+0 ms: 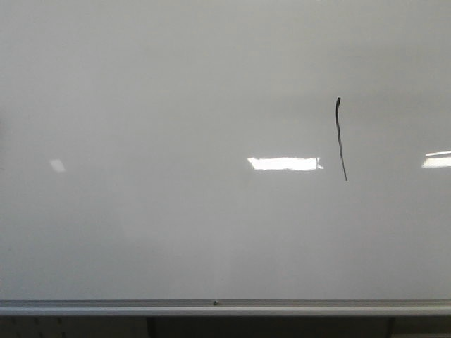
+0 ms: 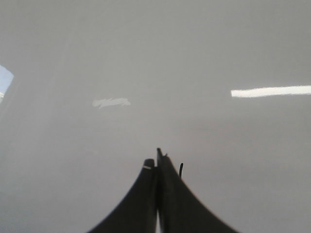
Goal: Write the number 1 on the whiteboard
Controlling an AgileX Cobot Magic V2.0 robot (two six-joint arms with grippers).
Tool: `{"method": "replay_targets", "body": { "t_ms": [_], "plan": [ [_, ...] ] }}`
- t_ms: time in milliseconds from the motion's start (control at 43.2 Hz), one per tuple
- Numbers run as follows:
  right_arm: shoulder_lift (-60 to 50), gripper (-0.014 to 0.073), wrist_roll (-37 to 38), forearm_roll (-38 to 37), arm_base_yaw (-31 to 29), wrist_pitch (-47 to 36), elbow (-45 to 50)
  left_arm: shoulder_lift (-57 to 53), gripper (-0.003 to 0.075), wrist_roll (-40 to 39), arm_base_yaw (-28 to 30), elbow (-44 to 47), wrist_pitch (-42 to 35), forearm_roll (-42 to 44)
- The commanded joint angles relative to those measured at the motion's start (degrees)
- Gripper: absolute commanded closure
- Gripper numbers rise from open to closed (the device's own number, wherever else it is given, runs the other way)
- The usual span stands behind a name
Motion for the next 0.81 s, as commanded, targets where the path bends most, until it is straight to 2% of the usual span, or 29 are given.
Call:
{"method": "replay_targets", "body": {
  "t_ms": [0,439,786],
  "plan": [
    [0.16,0.0655,-0.36,0.57,-0.40,-1.51,-1.53,-2.46,0.0741,-0.65,0.19,1.38,-6.01,-0.91],
    [0.16,0.0655,-0.36,0.57,-0.40,2.94,-1.53,-1.85,0.0741,-0.65,0.19,2.67,-7.78,-1.18],
    [0.16,0.0655,-0.36,0.57,-0.40,3.23,-1.53,-1.85,0.0741,-0.65,0.19,2.67,-7.78,-1.18]
  ]
}}
